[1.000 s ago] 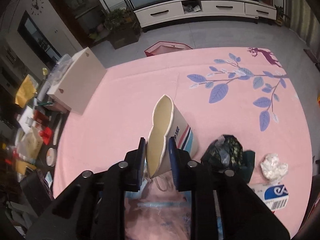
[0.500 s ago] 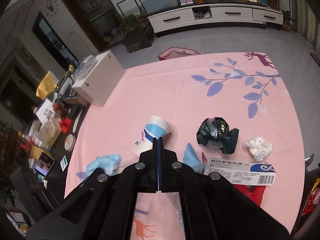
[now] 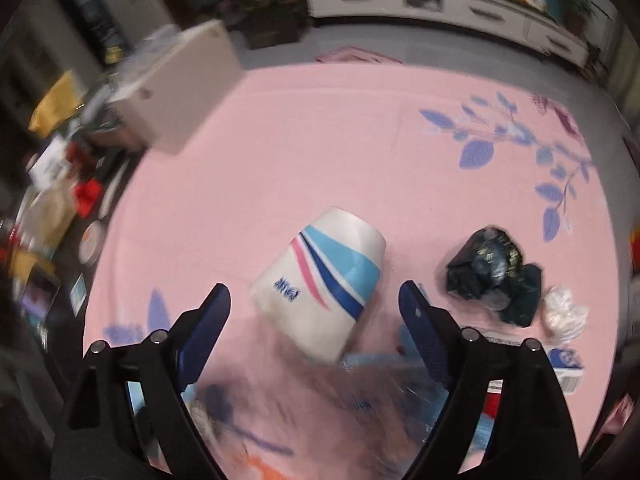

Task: Collect trash
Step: 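Grasp the blue face mask with left tool while right tool grasps paper cup, then carry the blue mask and white paper cup over the black bin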

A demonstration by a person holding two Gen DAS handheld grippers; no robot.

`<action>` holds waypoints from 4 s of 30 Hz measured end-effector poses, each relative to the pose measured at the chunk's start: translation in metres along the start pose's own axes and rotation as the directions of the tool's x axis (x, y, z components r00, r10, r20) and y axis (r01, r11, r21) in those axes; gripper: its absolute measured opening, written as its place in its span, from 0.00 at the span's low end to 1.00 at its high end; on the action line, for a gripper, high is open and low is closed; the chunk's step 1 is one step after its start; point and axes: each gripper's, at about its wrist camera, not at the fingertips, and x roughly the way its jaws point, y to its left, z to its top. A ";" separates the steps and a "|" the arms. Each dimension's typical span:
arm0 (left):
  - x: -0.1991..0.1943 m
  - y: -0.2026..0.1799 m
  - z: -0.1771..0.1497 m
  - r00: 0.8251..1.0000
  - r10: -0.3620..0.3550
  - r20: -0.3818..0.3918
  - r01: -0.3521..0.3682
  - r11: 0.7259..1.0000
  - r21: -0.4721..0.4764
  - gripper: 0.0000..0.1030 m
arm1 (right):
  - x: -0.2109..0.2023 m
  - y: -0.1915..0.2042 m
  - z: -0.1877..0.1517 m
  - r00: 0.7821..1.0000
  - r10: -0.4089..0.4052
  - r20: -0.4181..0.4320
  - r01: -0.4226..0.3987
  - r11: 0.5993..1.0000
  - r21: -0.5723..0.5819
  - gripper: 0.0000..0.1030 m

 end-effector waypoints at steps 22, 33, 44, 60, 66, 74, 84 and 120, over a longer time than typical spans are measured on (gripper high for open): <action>-0.014 -0.004 0.001 0.998 -0.058 0.038 0.057 0.998 0.008 0.21 | 0.008 -0.007 -0.005 0.987 0.142 0.076 -0.149 0.985 0.092 0.33; -0.023 -0.027 -0.010 0.996 -0.070 0.055 0.064 0.993 0.095 0.21 | -0.086 -0.053 -0.082 0.959 0.173 0.225 -0.180 0.983 0.014 0.33; -0.061 -0.076 -0.040 0.981 -0.144 0.128 0.108 0.962 0.252 0.21 | -0.172 -0.139 -0.188 0.909 0.134 0.395 -0.192 0.975 0.110 0.35; -0.088 -0.198 -0.134 0.928 -0.373 -0.011 0.345 0.846 0.408 0.22 | -0.285 -0.262 -0.270 0.724 -0.226 0.652 -0.025 0.935 0.353 0.36; -0.062 -0.247 -0.184 0.922 -0.368 -0.124 0.382 0.801 0.460 0.22 | -0.290 -0.297 -0.284 0.717 -0.301 0.629 -0.017 0.894 0.447 0.36; -0.027 -0.297 -0.248 0.916 -0.317 -0.247 0.402 0.742 0.537 0.22 | -0.281 -0.343 -0.304 0.728 -0.369 0.578 -0.026 0.828 0.561 0.36; 0.014 -0.331 -0.281 0.917 -0.258 -0.303 0.391 0.726 0.566 0.22 | -0.250 -0.387 -0.308 0.796 -0.357 0.489 -0.049 0.766 0.640 0.36; 0.086 -0.369 -0.325 0.901 -0.125 -0.415 0.379 0.691 0.615 0.24 | -0.209 -0.412 -0.297 0.874 -0.350 0.337 0.021 0.720 0.693 0.37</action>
